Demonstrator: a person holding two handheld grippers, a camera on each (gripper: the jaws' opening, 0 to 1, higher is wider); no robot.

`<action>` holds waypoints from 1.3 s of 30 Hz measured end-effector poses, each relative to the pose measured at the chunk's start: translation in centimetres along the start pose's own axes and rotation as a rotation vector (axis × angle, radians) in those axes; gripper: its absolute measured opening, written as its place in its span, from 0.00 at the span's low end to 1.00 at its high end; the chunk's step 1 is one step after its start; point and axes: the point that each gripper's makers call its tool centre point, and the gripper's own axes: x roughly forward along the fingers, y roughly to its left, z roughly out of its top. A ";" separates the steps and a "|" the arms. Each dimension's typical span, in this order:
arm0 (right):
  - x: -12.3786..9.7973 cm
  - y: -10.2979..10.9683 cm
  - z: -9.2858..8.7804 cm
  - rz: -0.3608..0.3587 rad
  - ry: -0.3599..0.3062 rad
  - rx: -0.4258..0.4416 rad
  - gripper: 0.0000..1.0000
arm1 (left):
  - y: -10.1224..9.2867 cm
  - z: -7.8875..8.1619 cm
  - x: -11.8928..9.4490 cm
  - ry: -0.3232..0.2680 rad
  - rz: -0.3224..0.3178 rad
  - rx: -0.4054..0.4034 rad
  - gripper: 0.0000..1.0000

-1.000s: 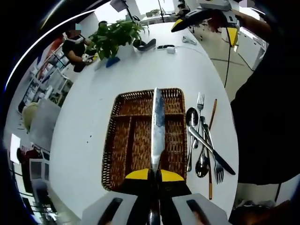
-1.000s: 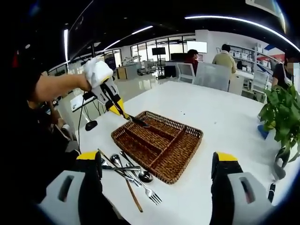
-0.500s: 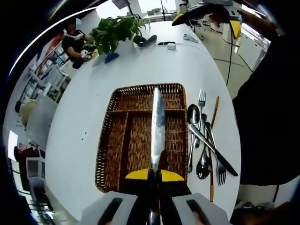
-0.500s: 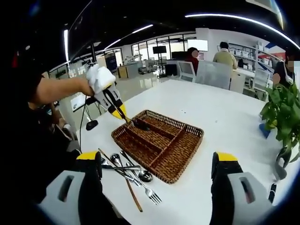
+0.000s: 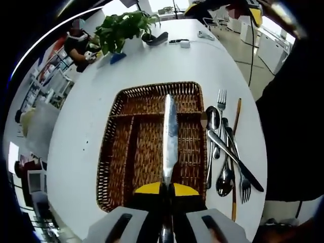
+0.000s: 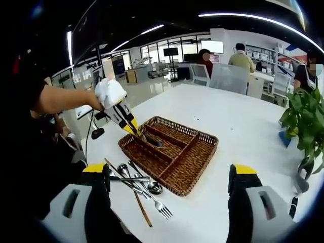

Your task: Arrange the knives, forks, and spoons in their matching storage slots by inserting each utensil handle-first until every utensil is classified and aligned in the correct compartment

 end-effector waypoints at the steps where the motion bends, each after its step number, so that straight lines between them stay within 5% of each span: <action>1: 0.0 0.0 -0.1 0.001 0.002 0.000 0.99 | -0.1 0.0 0.4 0.005 0.001 0.004 0.03; 24: -0.5 -0.4 0.2 -0.002 0.013 -0.017 0.99 | -0.6 -0.9 5.1 0.033 -0.015 0.017 0.04; 39: -0.6 -0.5 -0.2 -0.009 0.021 -0.008 0.99 | -0.9 -3.1 7.5 0.081 -0.028 -0.003 0.04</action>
